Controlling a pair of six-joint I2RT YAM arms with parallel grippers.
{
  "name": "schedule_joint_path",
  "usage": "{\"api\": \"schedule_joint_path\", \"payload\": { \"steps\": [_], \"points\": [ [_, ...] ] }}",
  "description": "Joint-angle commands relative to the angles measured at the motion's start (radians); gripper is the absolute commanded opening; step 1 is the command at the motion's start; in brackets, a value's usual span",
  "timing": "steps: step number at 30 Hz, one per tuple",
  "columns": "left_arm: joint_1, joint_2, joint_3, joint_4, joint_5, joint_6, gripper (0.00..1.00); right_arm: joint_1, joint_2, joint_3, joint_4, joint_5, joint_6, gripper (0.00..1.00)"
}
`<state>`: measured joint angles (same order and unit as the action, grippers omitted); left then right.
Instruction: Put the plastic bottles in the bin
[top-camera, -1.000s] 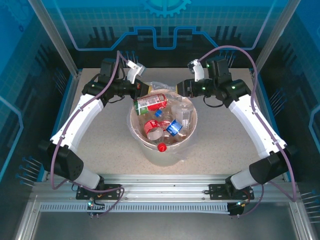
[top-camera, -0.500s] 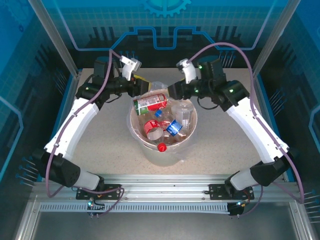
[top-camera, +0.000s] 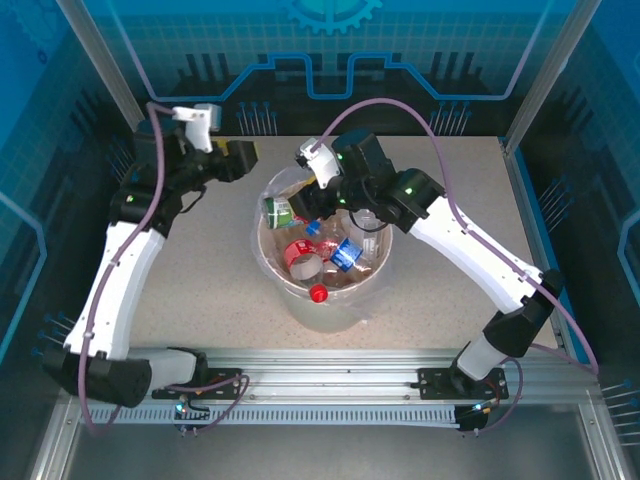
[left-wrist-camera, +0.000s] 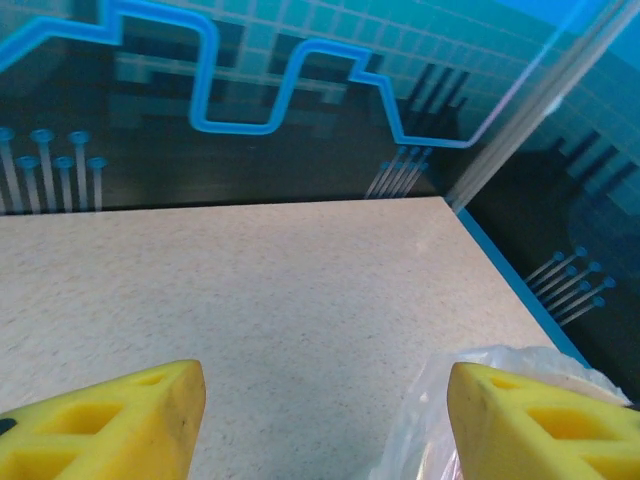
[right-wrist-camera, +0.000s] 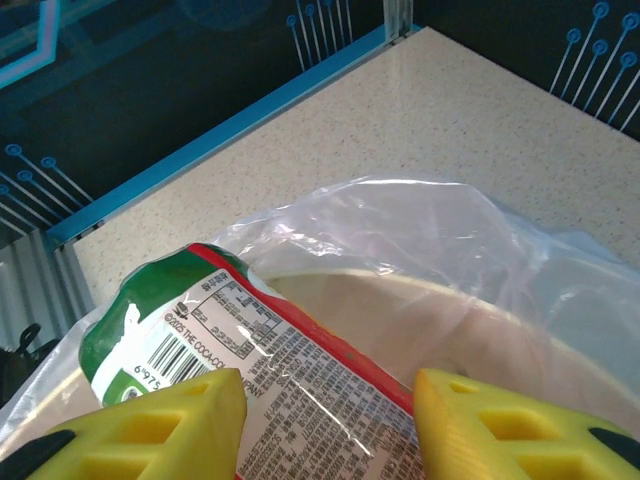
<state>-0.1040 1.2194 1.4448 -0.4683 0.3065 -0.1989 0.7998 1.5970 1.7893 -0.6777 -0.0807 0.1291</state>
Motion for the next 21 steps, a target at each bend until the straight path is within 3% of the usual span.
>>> {"api": "schedule_joint_path", "payload": {
  "steps": [1, 6, 11, 18, 21],
  "points": [
    [0.013, -0.082, -0.071, -0.034, -0.029, -0.065, 0.66, 0.03, -0.004, -0.064, -0.007, 0.037, -0.01, 0.49],
    [0.015, -0.167, -0.175, -0.062, -0.03, -0.098, 0.66, 0.028, -0.027, -0.118, -0.001, 0.049, 0.0, 0.49],
    [0.013, -0.205, -0.241, -0.07, -0.034, -0.121, 0.66, -0.001, -0.041, -0.057, -0.005, 0.039, -0.021, 0.5],
    [0.015, -0.199, -0.28, -0.052, -0.148, -0.097, 0.69, -0.076, -0.05, 0.095, -0.022, -0.013, -0.039, 0.54],
    [0.015, -0.199, -0.31, -0.023, -0.258, -0.087, 0.76, -0.138, -0.086, 0.083, -0.031, -0.015, -0.034, 0.56]
  ]
}}
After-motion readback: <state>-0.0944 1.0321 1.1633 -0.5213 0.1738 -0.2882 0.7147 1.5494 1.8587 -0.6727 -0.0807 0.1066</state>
